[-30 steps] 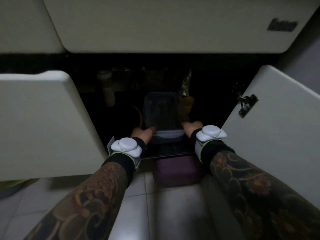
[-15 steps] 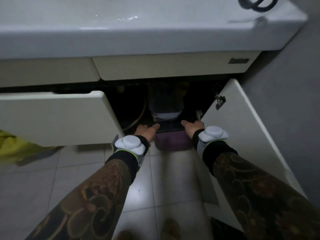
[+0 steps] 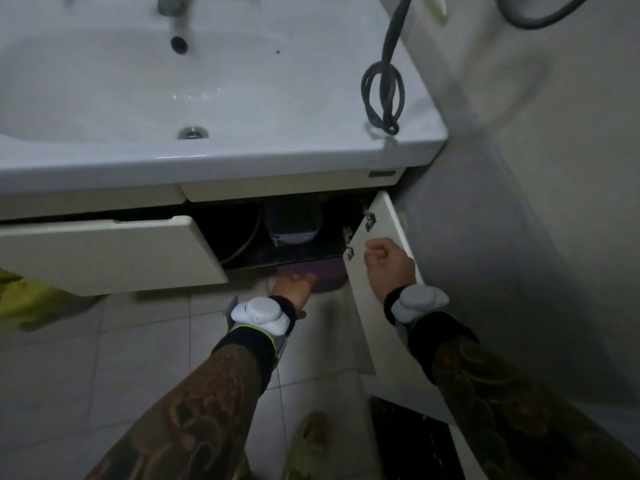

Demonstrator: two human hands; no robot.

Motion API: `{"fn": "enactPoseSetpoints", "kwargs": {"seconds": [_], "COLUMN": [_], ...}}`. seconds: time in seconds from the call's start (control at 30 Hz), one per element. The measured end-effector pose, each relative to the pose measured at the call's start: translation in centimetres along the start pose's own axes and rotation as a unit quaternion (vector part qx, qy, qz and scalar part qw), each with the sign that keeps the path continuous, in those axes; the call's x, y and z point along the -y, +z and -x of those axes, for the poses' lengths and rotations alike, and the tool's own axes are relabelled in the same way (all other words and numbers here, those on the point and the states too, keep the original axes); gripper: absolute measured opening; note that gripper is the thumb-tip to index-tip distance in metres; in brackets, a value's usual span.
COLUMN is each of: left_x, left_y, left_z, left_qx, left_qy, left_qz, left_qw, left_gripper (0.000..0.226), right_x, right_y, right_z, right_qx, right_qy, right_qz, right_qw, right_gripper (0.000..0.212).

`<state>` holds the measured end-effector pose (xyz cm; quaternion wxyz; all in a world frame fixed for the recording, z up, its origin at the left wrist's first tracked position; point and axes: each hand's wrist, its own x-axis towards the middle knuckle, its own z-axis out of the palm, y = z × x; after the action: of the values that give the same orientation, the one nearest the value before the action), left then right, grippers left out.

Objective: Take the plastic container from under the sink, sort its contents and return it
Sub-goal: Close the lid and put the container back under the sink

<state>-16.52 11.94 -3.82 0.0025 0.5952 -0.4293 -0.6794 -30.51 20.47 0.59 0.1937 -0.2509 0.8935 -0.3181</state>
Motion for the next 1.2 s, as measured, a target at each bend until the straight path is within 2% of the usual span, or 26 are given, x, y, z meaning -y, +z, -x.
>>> {"fn": "enactPoseSetpoints", "kwargs": {"seconds": [0.07, 0.17, 0.23, 0.37, 0.47, 0.53, 0.63, 0.73, 0.77, 0.83, 0.9, 0.93, 1.03, 1.1, 1.2], "left_x": [0.0, 1.0, 2.3, 4.8, 5.9, 7.4, 9.2, 9.2, 8.9, 8.8, 8.3, 7.9, 7.7, 7.8, 6.7], "left_y": [0.7, 2.1, 2.9, 4.0, 4.2, 3.5, 2.1, 0.2, -0.7, -1.5, -2.7, -3.6, -6.4, -9.3, -12.5], "left_z": [0.8, 2.3, 2.8, 3.3, 4.4, 5.0, 5.2, 5.5, 5.2, 4.3, 4.7, 4.9, 3.4, 1.9, 0.7], "left_qx": [0.022, 0.089, 0.126, 0.134, 0.177, 0.186, 0.206, 0.228, 0.215, 0.165, 0.190, 0.205, 0.133, 0.090, 0.055], "left_qy": [-0.025, -0.112, -0.149, -0.171, -0.233, -0.256, -0.273, -0.300, -0.331, -0.333, -0.346, -0.325, -0.248, -0.206, -0.147], "left_qz": [0.029, 0.127, 0.167, 0.205, 0.279, 0.283, 0.227, 0.161, 0.181, 0.217, 0.310, 0.329, 0.360, 0.406, 0.456], "left_qw": [0.999, 0.982, 0.966, 0.954, 0.914, 0.906, 0.912, 0.912, 0.901, 0.903, 0.865, 0.863, 0.889, 0.886, 0.876], "left_gripper": [0.047, 0.053, 0.058, 0.060, 0.062, 0.065, 0.065, 0.053, 0.050, 0.074, 0.094, 0.093, 0.068, 0.053, 0.042], "right_x": [0.0, -1.0, -2.0, -3.9, -4.3, -4.2, -3.0, -1.3, -0.6, 0.4, 1.6, 2.3, 4.2, 5.9, 8.5], "right_y": [-1.6, -3.3, -3.6, -3.3, -4.2, -4.2, -3.3, -1.7, -0.7, 0.6, 2.8, 4.0, 6.5, 8.3, 10.5], "right_z": [-0.2, -0.4, -0.2, 0.5, 0.1, 0.1, 0.5, 1.2, 1.3, 1.7, 1.8, 1.8, 1.5, 1.2, 0.6], "right_qx": [-0.041, -0.038, -0.014, 0.076, 0.115, 0.156, 0.192, 0.207, 0.208, 0.200, 0.194, 0.188, 0.159, 0.139, 0.176], "right_qy": [-0.035, -0.039, -0.009, 0.096, 0.104, 0.109, 0.108, 0.113, 0.117, 0.134, 0.153, 0.167, 0.215, 0.217, 0.233], "right_qz": [0.014, 0.080, 0.130, 0.181, 0.253, 0.288, 0.302, 0.298, 0.293, 0.271, 0.207, 0.162, 0.026, -0.031, -0.116], "right_qw": [0.998, 0.995, 0.991, 0.976, 0.955, 0.939, 0.928, 0.925, 0.926, 0.932, 0.947, 0.954, 0.963, 0.966, 0.949], "right_gripper": [0.025, 0.033, 0.041, 0.044, 0.047, 0.050, 0.052, 0.050, 0.050, 0.050, 0.051, 0.050, 0.045, 0.044, 0.044]}}
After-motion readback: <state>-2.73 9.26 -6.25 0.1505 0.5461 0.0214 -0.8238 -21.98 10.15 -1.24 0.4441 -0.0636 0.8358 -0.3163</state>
